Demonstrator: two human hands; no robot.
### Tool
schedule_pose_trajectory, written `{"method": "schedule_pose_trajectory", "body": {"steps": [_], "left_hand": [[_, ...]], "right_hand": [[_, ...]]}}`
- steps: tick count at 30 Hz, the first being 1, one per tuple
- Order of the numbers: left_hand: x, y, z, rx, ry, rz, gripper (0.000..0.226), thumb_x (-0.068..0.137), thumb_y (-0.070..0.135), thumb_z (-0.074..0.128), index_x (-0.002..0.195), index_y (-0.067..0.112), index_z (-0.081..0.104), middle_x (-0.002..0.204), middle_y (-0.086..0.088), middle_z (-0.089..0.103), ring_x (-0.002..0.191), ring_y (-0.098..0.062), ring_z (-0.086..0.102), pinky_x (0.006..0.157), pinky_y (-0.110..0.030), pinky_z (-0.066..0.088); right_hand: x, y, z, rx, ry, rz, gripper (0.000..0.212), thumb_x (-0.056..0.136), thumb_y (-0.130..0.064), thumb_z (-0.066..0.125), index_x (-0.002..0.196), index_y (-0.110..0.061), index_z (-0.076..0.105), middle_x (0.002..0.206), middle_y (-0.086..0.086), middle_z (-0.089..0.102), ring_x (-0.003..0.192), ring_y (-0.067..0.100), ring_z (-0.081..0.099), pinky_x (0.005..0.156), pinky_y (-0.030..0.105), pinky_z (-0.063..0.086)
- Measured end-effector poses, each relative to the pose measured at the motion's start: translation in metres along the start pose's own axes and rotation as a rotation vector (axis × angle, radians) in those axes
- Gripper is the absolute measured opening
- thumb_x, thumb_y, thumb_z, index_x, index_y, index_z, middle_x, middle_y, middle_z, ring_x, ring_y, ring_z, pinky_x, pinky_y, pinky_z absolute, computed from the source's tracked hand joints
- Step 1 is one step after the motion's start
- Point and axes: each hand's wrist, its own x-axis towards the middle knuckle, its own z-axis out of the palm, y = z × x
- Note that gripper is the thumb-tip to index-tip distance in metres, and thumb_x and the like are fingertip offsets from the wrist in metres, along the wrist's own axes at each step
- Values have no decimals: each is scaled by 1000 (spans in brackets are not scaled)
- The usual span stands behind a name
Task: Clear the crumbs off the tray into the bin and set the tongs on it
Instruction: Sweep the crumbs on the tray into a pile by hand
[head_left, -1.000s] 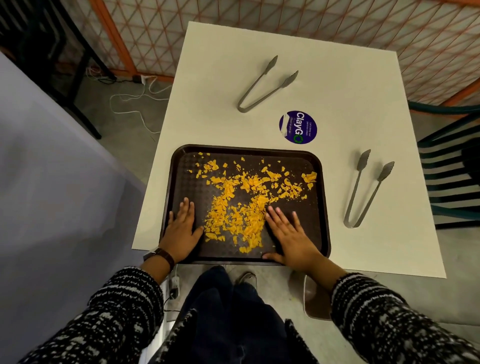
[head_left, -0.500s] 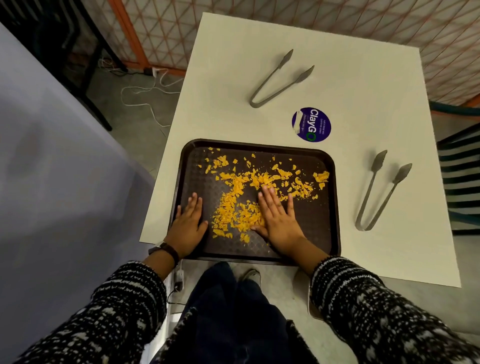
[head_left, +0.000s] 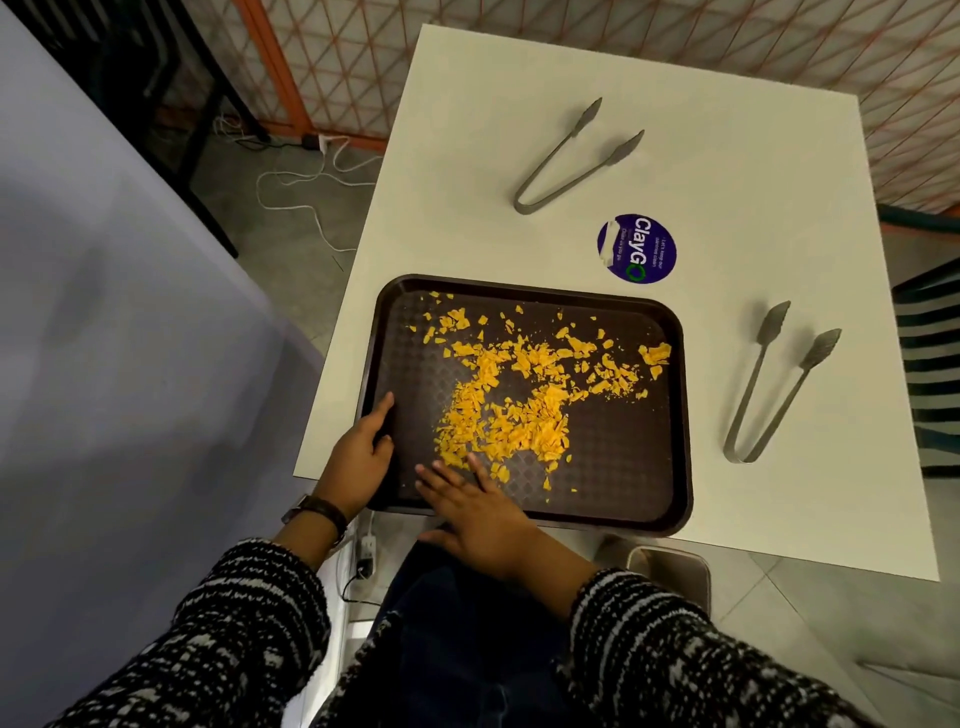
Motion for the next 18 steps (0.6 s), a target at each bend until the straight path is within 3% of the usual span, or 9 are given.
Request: {"method": "schedule_pose_trajectory", "body": {"steps": [3, 7, 12, 18], "left_hand": [[2, 0, -1, -6, -13, -12, 55, 95, 5, 39, 145, 22, 27, 144, -11, 44, 125, -26, 48, 102, -28, 36], [1, 0, -1, 17, -35, -14, 56, 94, 5, 40, 145, 23, 26, 142, -13, 45, 124, -27, 49, 104, -32, 37], [-1, 2, -2, 53, -47, -4, 56, 94, 5, 40, 145, 22, 26, 144, -14, 43, 127, -27, 47, 106, -33, 37], [1, 3, -4, 69, -61, -7, 55, 94, 4, 38, 145, 20, 26, 145, -15, 41, 127, -28, 47, 106, -33, 36]], "right_hand": [[-13, 18, -5, -2, 55, 117, 80, 87, -64, 4, 149, -14, 8, 158, -1, -1, 145, 18, -9, 112, 40, -19], [-23, 21, -6, -88, 79, 252, 76, 93, -62, 13, 147, -8, 21, 157, 5, 15, 145, 24, 10, 111, 46, -2], [8, -7, -7, -16, 12, 93, 79, 89, -64, 8, 149, -13, -1, 157, -1, -11, 143, 14, -19, 112, 44, -19], [38, -18, -7, -21, -19, 90, 93, 76, -70, -7, 149, -12, -3, 156, 0, -14, 142, 9, -19, 109, 41, -26]]}}
